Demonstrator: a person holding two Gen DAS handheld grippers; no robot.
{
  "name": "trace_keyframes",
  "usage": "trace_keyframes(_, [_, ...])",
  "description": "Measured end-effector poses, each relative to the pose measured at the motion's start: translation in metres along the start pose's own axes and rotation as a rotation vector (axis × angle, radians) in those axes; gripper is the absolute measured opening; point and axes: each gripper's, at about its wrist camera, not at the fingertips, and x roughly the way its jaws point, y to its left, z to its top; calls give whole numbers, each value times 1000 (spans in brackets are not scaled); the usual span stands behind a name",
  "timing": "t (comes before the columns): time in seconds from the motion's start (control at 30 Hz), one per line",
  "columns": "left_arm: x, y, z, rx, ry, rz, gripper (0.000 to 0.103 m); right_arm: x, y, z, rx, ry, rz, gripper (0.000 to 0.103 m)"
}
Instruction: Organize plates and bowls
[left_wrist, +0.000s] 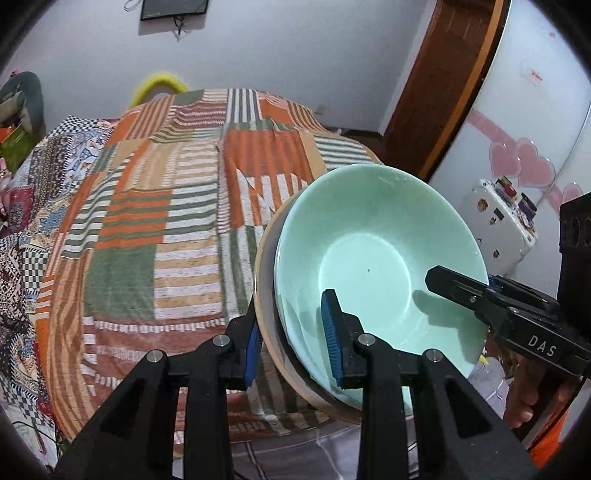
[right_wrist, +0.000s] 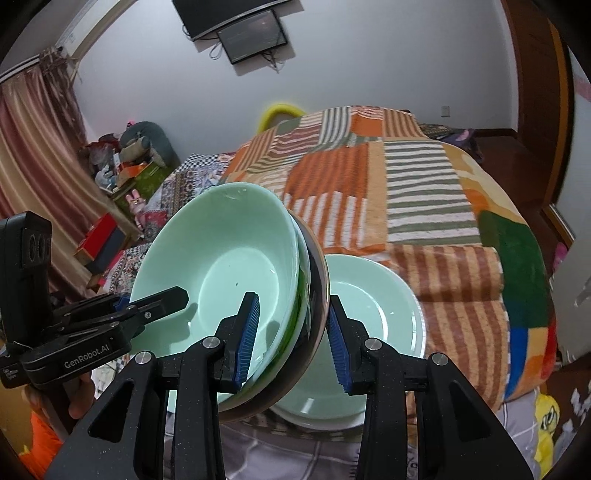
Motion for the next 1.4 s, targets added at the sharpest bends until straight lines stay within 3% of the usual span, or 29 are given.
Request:
trace_keyframes(0.73, [82,-4,-3,-3,178,-31,30,35,-50,-18,108,128,-48,33])
trace_keyframes(1.1, [86,-2,-12,16,170,-25,30,38,-44,-19,88,124,-59,35])
trace_keyframes(1.4, [43,1,-6,7,77,29,31,26,-44,-18,89,116,-78,38])
